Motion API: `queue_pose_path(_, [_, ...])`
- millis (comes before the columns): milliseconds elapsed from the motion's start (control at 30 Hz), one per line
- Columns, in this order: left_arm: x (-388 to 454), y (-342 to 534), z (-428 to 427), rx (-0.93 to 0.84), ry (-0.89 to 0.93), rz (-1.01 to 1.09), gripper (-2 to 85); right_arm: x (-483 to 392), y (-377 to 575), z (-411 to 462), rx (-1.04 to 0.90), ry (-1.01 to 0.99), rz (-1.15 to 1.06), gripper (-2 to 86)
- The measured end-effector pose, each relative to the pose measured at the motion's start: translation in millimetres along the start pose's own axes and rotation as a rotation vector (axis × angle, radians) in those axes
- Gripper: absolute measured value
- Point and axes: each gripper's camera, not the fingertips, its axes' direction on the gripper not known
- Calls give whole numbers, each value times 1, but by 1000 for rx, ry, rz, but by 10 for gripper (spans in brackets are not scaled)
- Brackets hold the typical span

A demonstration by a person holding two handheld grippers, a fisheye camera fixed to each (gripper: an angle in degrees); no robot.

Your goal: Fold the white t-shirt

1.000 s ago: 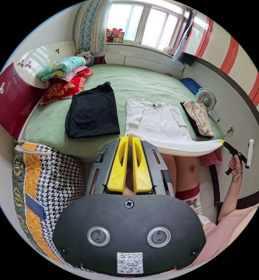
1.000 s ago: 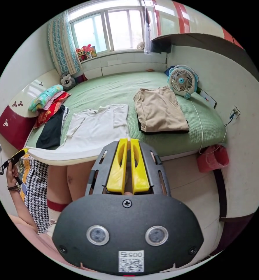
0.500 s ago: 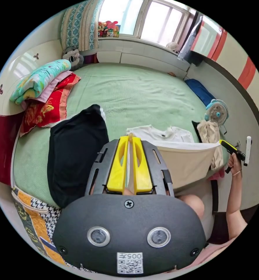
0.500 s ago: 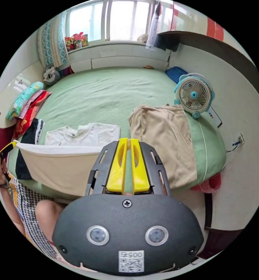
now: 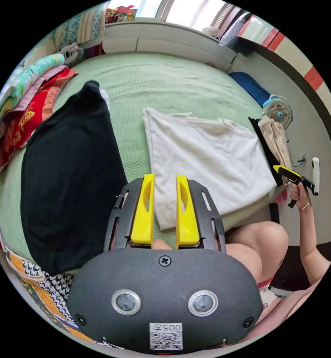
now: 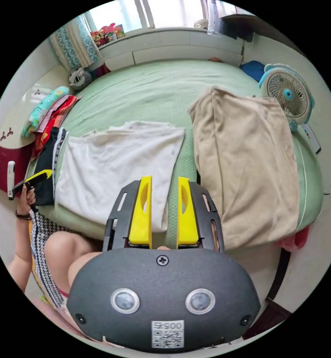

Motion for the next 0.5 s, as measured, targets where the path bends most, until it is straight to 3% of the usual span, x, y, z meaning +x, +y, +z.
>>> queue_pose_path(233, [19,18,55,-75,-14,-76,62,5,37,38,-122,-145,-44,90])
queue_pose_path(333, [33,9,62,-96,-47,-89,23,-12,36,45,-138,-64,-102,9])
queue_pose_path(500, [55,7,55,-64,-88,-92,6,-12,48,39,-114,6,-110,-14])
